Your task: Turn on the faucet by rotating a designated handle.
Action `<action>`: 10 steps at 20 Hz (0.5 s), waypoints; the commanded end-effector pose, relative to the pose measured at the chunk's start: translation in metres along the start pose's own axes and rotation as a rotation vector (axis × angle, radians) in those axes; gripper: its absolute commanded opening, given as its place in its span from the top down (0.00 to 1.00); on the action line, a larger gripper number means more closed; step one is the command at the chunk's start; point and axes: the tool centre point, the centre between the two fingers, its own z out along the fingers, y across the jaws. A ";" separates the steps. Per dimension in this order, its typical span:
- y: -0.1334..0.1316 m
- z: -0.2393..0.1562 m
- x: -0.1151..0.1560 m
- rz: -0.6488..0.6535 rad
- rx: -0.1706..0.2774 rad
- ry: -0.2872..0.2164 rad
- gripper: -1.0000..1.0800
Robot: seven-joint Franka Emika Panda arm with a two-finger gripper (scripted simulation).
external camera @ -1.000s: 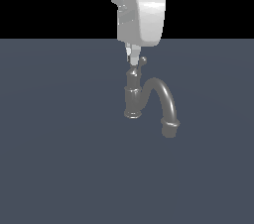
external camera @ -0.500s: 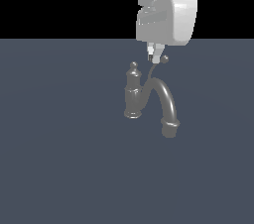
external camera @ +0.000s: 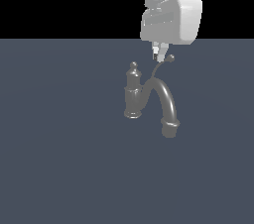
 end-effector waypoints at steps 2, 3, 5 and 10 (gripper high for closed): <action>-0.006 0.000 0.017 0.016 0.002 0.002 1.00; -0.008 0.000 0.020 0.017 0.002 0.002 1.00; -0.012 0.001 0.026 0.019 0.002 0.002 1.00; -0.023 0.001 0.041 0.024 0.001 0.002 1.00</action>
